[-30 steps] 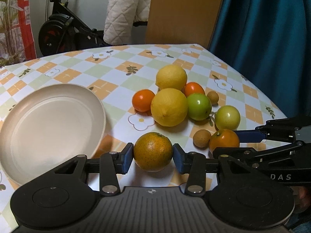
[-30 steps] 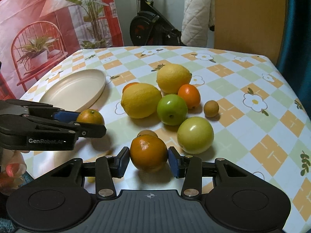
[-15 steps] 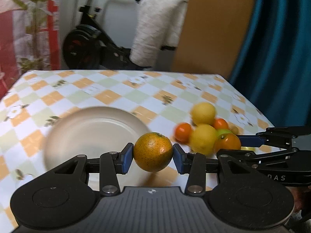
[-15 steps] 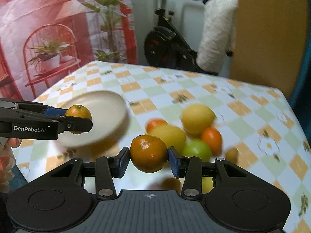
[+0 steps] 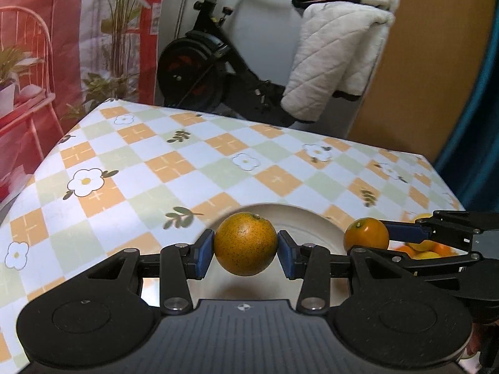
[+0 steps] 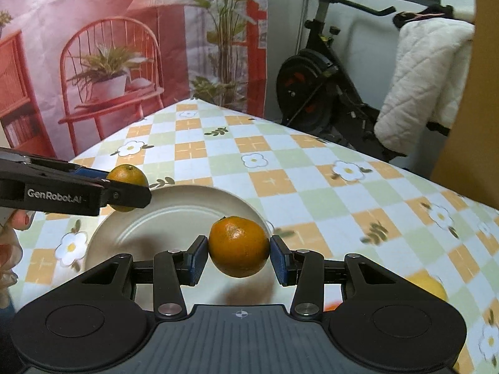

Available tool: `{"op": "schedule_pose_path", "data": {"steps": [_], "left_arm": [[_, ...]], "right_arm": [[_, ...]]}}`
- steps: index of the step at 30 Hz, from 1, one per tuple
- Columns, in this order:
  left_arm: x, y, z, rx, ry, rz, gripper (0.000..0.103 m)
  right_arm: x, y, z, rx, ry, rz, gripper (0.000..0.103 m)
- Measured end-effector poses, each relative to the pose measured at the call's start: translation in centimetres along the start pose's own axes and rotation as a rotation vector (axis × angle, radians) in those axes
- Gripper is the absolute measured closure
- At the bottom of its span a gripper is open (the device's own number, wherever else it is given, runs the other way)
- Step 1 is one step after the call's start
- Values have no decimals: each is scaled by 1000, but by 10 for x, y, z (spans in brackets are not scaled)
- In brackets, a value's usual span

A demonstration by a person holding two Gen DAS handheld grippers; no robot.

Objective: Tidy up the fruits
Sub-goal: 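Carry both oranges over the beige plate and open both tools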

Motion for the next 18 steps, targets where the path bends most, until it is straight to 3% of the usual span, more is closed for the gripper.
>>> {"op": "schedule_pose_path", "data": {"steps": [7,18], "left_arm": [[22,-9,-5,10,-1,-38,57],[30,-23,-2,26,4,-69,57]], "right_arm": [[37,-4,-8,-36,11,-58,63],[50,-16,-6,-41,7,-86,63]]}}
Point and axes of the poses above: each gripper's, at about its wrist camera, not at the fingertips, and x roughly the way its jaws point, z to its right, y to its top, the point moved 5 cm from there along x, roughly the way its jaws point, and after that the axes turned 14 degrees about z, right-handed, at the moved point
